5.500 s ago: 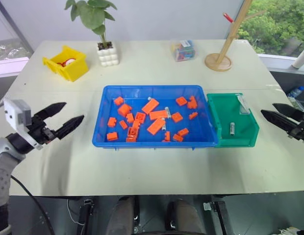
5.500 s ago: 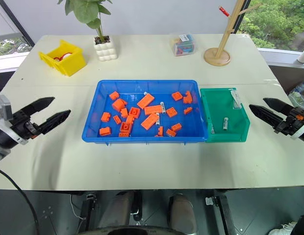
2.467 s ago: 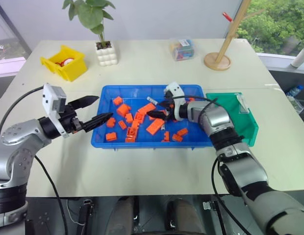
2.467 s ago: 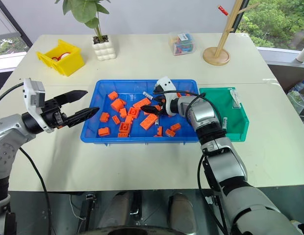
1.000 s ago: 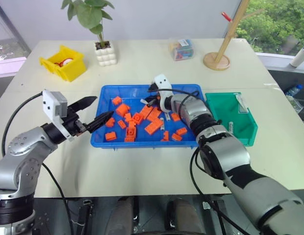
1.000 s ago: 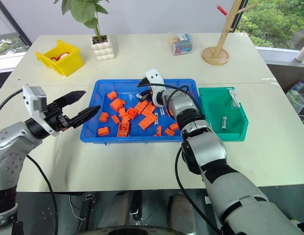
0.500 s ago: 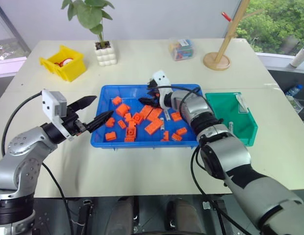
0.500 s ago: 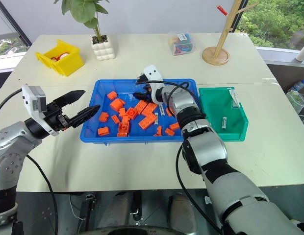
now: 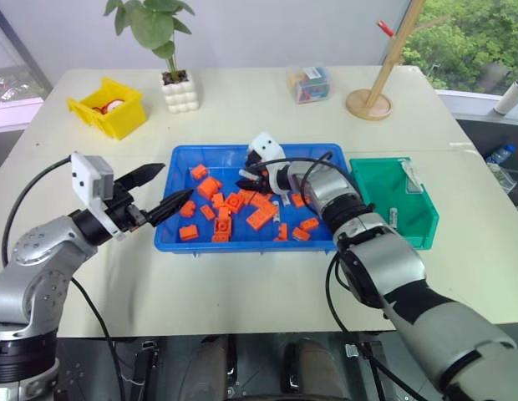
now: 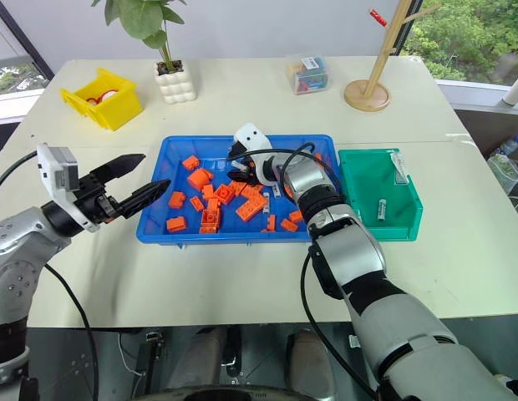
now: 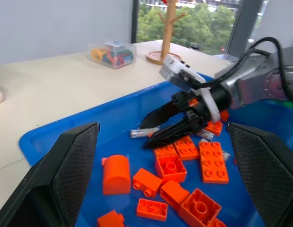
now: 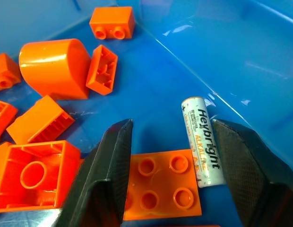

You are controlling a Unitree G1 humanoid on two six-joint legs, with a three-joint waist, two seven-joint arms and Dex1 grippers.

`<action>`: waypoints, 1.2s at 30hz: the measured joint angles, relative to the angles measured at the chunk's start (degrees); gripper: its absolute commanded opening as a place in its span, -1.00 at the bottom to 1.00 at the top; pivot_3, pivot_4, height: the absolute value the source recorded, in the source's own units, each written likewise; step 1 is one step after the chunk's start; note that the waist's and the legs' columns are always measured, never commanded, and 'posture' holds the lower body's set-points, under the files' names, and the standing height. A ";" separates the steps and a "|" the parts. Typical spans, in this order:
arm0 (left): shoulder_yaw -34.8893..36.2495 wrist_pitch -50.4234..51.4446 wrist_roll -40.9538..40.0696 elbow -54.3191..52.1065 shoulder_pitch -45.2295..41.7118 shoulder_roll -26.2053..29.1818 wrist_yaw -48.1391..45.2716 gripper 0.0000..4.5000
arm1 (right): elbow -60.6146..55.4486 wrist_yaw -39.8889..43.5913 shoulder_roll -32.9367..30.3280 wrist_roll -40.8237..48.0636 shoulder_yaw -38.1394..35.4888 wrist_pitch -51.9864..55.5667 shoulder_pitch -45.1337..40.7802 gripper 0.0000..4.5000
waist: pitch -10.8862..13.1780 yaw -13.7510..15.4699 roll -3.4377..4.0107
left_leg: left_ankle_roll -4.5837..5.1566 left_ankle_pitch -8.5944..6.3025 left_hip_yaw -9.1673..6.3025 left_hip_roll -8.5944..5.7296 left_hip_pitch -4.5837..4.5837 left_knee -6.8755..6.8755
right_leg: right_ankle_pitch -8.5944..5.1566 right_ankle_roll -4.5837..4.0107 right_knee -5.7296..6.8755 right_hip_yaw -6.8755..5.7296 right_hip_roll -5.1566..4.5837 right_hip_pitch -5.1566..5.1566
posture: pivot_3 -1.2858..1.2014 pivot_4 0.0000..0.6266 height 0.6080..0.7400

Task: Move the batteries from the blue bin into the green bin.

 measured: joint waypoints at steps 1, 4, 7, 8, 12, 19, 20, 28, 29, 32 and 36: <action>0.05 0.13 -0.32 -0.10 0.26 0.94 -0.84 1.00 | 0.56 0.01 0.00 -0.23 0.05 -0.28 -0.30 -0.50 | 0.00 -0.04 0.00 | 0.00 0.00 0.00 0.00 0.00 0.00 | 0.00 0.00 0.00 0.00 0.01 0.00 | 0.03 -0.52 0.99; 0.44 0.19 -0.44 -0.16 0.98 3.06 -2.60 1.00 | 1.43 0.21 -0.01 -0.60 -0.04 -1.05 -1.54 -0.97 | 0.00 -0.17 0.01 | 0.00 0.00 0.00 0.01 0.00 -0.01 | 0.00 0.00 -0.01 0.00 0.01 -0.01 | 0.03 -0.52 0.99; 0.84 0.19 -0.45 -0.13 1.10 3.73 -3.37 1.00 | 2.10 0.27 -0.03 -0.88 -0.14 -1.49 -1.71 -0.97 | 0.00 -0.13 0.01 | -0.01 0.00 -0.01 0.00 0.00 -0.01 | 0.00 0.00 -0.01 0.00 0.00 0.00 | 0.03 -0.52 0.99; 0.98 0.18 -0.46 -0.11 1.09 3.92 -3.53 1.00 | 2.23 0.26 -0.01 -0.93 -0.15 -1.78 -1.71 -0.97 | 0.00 -0.15 0.00 | -0.01 0.00 -0.01 0.00 0.00 -0.01 | 0.00 0.00 -0.01 0.00 0.00 0.00 | 0.03 -0.52 0.99; 1.76 0.11 -0.47 -0.02 0.92 4.13 -3.70 1.00 | 2.36 0.36 -0.03 -1.24 -0.09 -2.34 -1.71 -0.97 | 0.00 -0.17 0.01 | -0.01 0.00 -0.02 0.00 0.00 -0.01 | 0.00 0.00 -0.01 0.00 0.00 0.00 | 0.03 -0.52 0.99; 1.76 -0.05 -0.43 0.26 0.88 4.06 -3.96 1.00 | 2.16 1.01 -0.25 -1.79 0.21 -2.65 -1.72 -0.45 | 0.00 -0.21 0.01 | -0.01 0.00 -0.02 0.00 0.00 -0.02 | 0.00 0.00 -0.01 0.00 0.00 0.00 | 0.03 -0.52 0.99; 1.76 -0.06 -0.43 0.27 0.89 4.03 -3.99 1.00 | 2.16 1.07 -0.31 -1.87 0.28 -2.55 -1.72 -0.22 | 0.01 -0.21 0.02 | -0.01 0.00 -0.01 0.00 0.00 -0.02 | 0.00 0.00 -0.01 0.00 0.00 -0.01 | 0.03 -0.52 0.99; 1.76 -0.11 -0.39 0.77 0.92 3.66 -4.22 1.00 | 0.99 2.17 -0.52 -3.40 1.64 -2.33 -1.72 0.38 | 0.01 -1.06 0.02 | -0.01 0.00 -0.02 0.00 0.00 -0.07 | 0.00 0.00 -0.01 0.00 0.00 -0.02 | 0.03 -0.52 0.99; 1.76 -0.10 -0.39 0.77 0.96 3.73 -4.35 1.00 | 0.97 2.52 -0.58 -3.81 2.00 -2.34 -1.71 0.38 | 0.01 -1.15 0.02 | -0.01 0.00 -0.02 0.00 0.00 -0.08 | 0.00 0.00 -0.01 0.00 0.00 -0.03 | 0.03 -0.52 0.99; 1.76 -0.03 -0.36 0.76 1.30 4.45 -5.07 1.00 | 0.96 3.43 -0.59 -4.80 3.10 -2.42 -1.69 0.38 | 0.01 -1.22 0.02 | -0.01 0.00 -0.01 0.00 0.00 -0.10 | 0.00 -0.01 -0.01 0.00 0.00 -0.05 | 0.03 -0.52 0.99; 1.76 -0.03 -0.19 0.77 1.40 5.56 -6.11 1.00 | 1.67 3.70 0.12 -5.86 4.10 -3.24 -1.61 0.38 | 0.01 -1.23 0.02 | -0.01 0.00 -0.01 0.00 0.00 -0.11 | 0.00 -0.01 -0.01 0.00 0.00 -0.05 | 0.03 -0.52 0.99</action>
